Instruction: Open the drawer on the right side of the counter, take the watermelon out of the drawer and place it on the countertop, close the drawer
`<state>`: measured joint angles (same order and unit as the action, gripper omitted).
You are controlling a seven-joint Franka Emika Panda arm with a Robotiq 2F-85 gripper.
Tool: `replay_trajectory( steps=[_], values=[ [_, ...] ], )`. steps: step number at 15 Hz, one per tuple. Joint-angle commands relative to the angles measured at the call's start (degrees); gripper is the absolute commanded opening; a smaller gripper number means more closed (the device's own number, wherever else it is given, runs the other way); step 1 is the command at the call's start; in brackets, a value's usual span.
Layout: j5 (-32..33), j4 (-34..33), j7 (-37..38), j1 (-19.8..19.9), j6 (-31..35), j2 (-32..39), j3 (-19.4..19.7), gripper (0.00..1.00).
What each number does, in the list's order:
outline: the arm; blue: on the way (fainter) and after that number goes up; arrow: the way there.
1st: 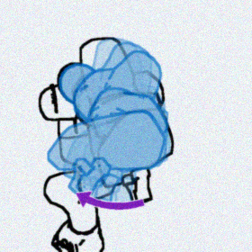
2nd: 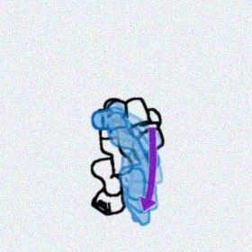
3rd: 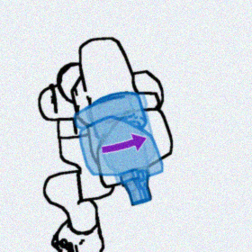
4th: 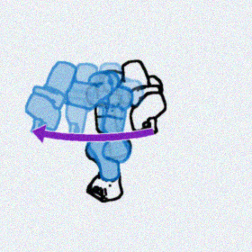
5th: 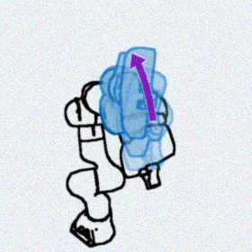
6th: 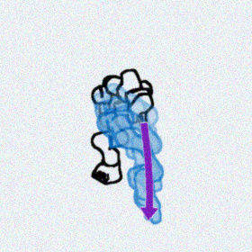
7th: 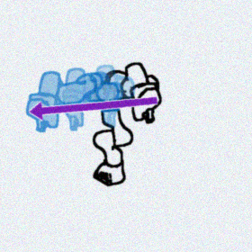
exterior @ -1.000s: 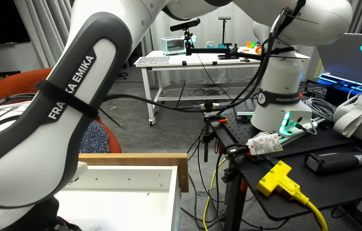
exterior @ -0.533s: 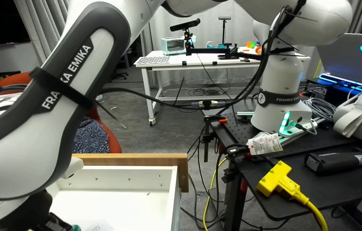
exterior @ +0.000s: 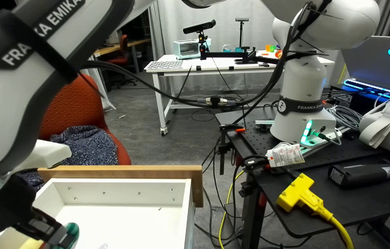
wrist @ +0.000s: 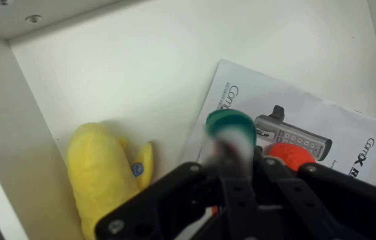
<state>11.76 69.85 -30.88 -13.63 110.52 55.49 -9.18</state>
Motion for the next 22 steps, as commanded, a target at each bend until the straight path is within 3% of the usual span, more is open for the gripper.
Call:
replay_trajectory(
  steps=[1,10,15,18,19,22],
  values=[
    [2.63,-4.71,1.75,-2.38,-6.95,-0.47,0.85,0.03],
    [7.86,-16.21,3.29,-8.46,-20.76,-0.87,1.38,0.03],
    [9.85,-22.21,2.9,-11.49,-23.9,-0.04,2.15,0.03],
    [9.25,-22.8,2.3,-11.45,-20.71,0.02,1.59,0.03],
    [9.38,-20.23,2.29,-10.5,-17.51,-0.21,1.72,0.03],
    [9.09,-20.82,1.84,-10.06,-11.76,1.75,1.51,0.03]
  ],
)
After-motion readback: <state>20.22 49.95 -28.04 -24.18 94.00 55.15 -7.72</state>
